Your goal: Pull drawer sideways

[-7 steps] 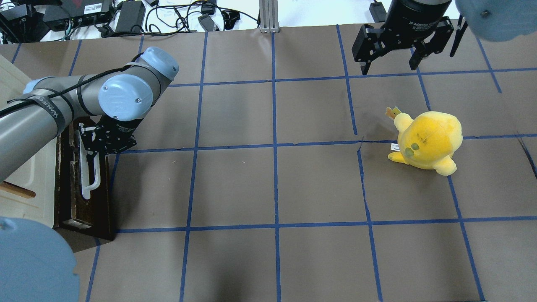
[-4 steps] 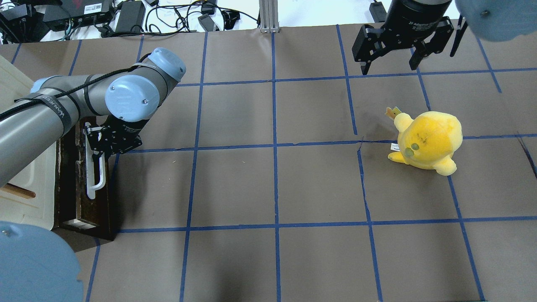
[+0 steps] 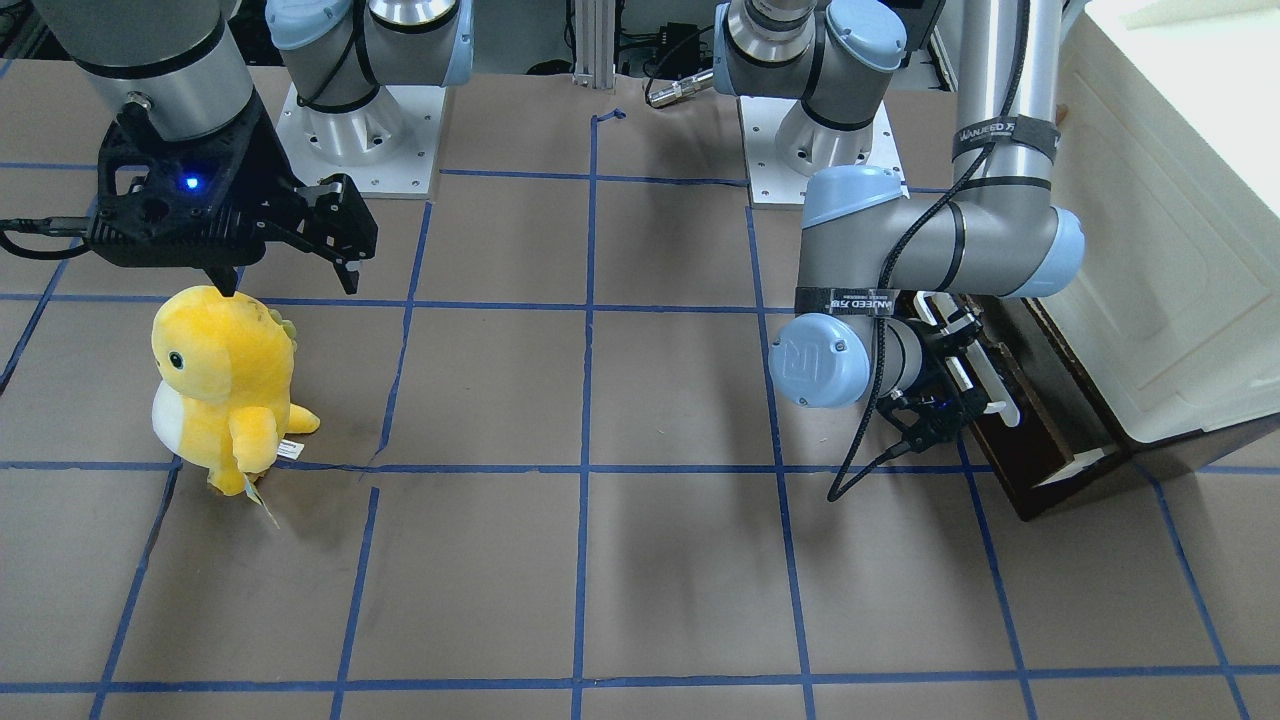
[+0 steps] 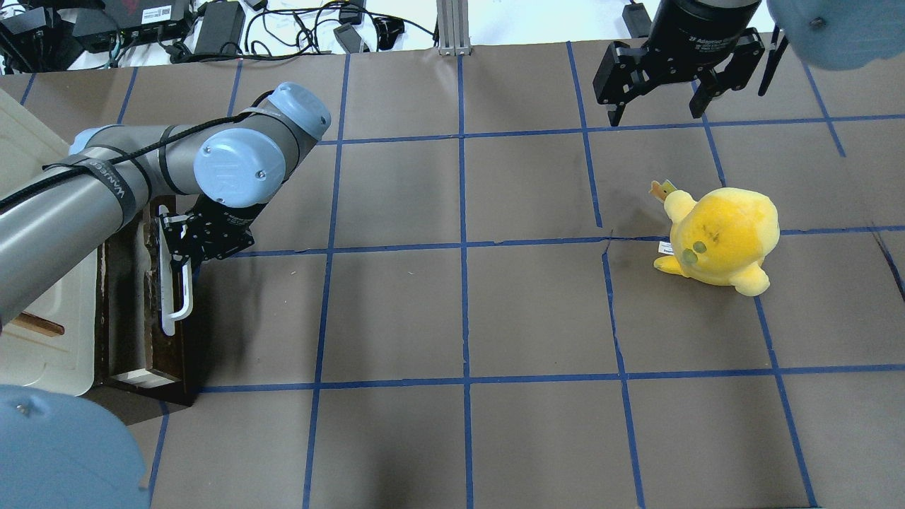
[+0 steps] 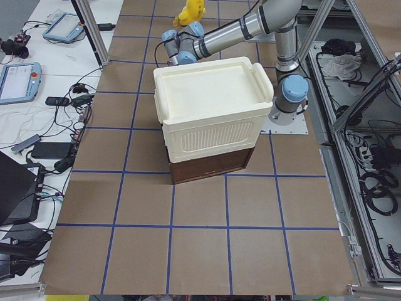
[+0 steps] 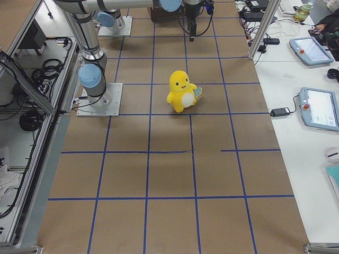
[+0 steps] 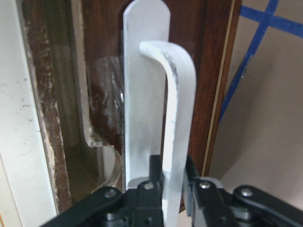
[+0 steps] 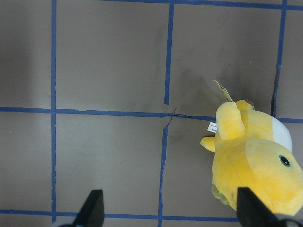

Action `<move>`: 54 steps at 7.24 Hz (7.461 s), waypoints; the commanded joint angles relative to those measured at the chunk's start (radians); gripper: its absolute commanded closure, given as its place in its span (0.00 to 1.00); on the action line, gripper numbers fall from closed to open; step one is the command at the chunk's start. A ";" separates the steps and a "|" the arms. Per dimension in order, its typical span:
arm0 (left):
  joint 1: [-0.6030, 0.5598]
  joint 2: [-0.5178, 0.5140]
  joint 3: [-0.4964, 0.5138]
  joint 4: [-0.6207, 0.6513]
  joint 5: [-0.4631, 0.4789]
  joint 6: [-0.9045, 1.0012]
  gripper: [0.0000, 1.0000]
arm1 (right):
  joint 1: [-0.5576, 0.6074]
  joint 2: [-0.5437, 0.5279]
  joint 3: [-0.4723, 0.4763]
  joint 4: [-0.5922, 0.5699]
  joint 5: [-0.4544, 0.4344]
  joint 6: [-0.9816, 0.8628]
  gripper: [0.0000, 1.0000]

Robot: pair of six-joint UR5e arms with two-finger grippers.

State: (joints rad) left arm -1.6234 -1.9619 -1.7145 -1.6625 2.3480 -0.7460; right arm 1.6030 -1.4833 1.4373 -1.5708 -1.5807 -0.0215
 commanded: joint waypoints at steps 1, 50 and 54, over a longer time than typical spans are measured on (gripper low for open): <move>-0.003 0.003 0.029 -0.043 -0.007 -0.001 1.00 | 0.000 0.000 0.000 0.000 -0.001 0.000 0.00; 0.068 0.356 0.198 0.145 -0.720 0.812 0.00 | 0.000 0.000 0.000 0.000 0.001 0.000 0.00; 0.068 0.416 0.185 0.057 -0.737 0.830 0.00 | 0.000 0.000 0.000 0.000 0.001 0.000 0.00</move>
State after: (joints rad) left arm -1.5555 -1.5620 -1.5266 -1.5789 1.6113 0.0822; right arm 1.6030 -1.4834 1.4373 -1.5708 -1.5809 -0.0215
